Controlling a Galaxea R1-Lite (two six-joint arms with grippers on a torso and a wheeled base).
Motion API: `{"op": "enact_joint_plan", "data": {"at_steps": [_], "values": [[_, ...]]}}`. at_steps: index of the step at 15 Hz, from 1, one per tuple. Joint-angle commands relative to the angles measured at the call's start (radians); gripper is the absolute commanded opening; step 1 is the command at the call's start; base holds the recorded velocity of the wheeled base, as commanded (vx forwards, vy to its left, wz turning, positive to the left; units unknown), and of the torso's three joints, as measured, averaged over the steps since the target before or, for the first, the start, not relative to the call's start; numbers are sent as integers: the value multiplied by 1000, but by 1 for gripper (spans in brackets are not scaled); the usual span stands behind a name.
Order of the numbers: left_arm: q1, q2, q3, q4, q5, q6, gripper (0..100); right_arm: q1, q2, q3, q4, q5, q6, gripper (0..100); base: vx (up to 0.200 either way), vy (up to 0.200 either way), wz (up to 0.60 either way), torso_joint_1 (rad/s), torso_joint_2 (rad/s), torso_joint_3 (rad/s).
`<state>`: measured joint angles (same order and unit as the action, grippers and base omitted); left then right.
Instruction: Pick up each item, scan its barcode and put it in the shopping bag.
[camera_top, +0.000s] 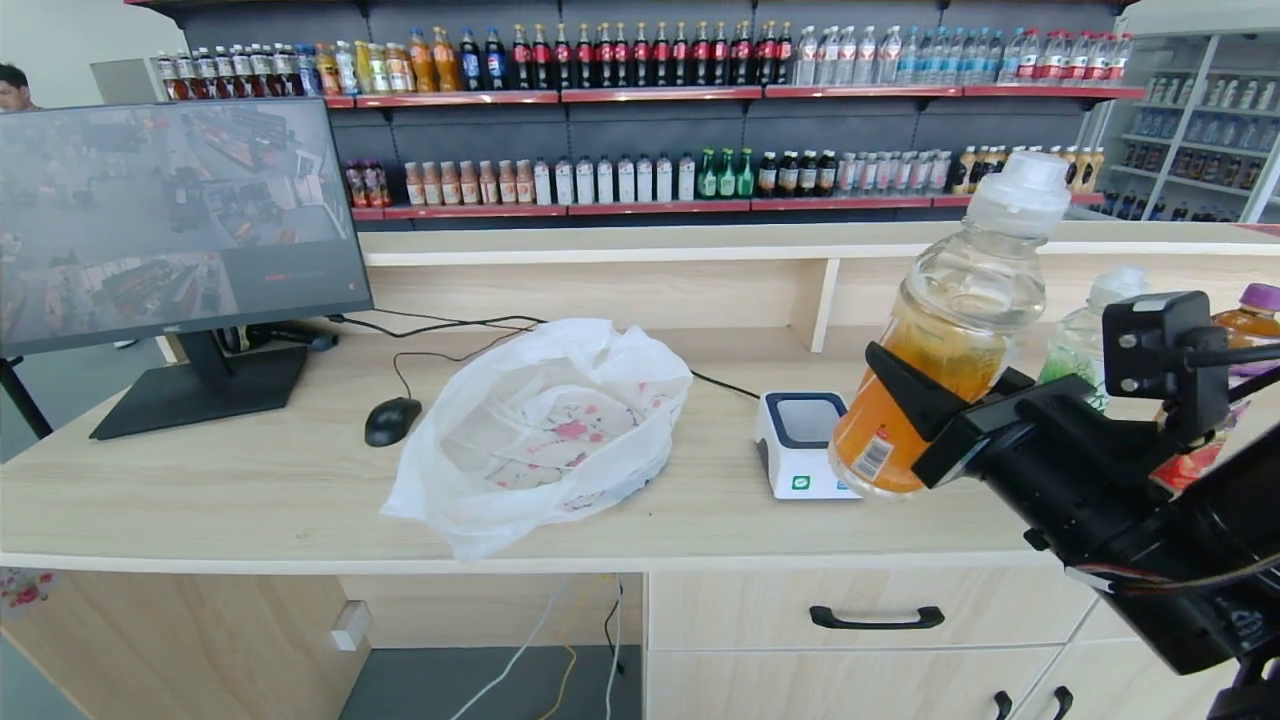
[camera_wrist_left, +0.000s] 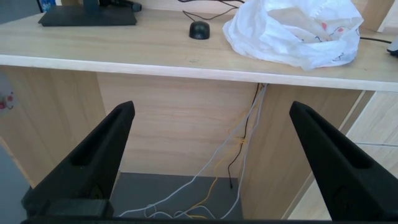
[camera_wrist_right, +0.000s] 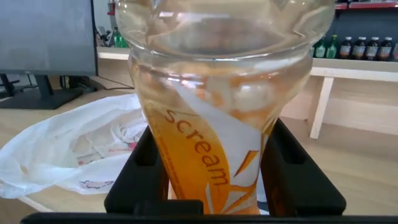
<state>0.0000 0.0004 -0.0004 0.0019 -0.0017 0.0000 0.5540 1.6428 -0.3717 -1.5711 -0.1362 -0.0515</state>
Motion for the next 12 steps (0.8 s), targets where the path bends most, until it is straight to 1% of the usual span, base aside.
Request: {"op": "enact_joint_plan", "data": {"at_steps": [1,6,9,12], "values": [[2,0,-1,0,0,0,100,0,23,-18,0,1,-1,0,0,200,0,-2,-2,2],[0,0,0,0,0,-2,100,-3,20,-15,0,3,10,0,0,200,0,8,5,4],[0,0,-1,0,2,-3,100,-2,17,13,0,4,13,0,0,200,0,4,1,2],[2,0,-1,0,2,-3,100,-3,40,7,0,6,42,0,0,200,0,2,4,1]]}}
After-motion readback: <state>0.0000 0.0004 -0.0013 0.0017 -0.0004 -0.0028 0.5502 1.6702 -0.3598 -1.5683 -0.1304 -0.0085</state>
